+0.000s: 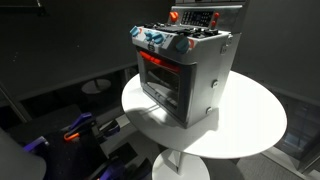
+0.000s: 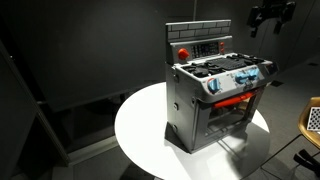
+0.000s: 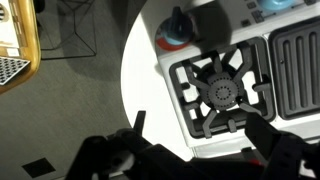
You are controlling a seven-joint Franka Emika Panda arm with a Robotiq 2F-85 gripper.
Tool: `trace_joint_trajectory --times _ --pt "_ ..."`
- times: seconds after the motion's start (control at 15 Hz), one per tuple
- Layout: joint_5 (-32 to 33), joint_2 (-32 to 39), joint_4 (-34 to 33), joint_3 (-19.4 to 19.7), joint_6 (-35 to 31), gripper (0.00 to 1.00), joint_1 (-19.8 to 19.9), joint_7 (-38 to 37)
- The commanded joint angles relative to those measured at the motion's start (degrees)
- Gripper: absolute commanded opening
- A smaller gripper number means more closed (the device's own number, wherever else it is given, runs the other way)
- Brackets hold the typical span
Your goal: Press the top orange button and then press the bottom orange button and press the top orange button of the microwave controlling panel of the stove one more time
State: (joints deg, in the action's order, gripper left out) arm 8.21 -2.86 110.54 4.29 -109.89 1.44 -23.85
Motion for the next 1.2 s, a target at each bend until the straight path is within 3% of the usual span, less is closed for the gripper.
trace_joint_trajectory --times 0.0,0.6,0.93,1.13 --pt "-1.9 -6.6 4.3 -0.1 4.8 1.0 1.3 5.5" --pt "-3.0 -20.2 11.2 0.8 13.4 1.0 2.5 19.4" --pt "-2.5 -24.7 12.9 0.6 15.7 1.0 2.8 20.5" --pt "-2.3 -23.8 12.3 0.2 15.3 1.0 2.8 19.4"
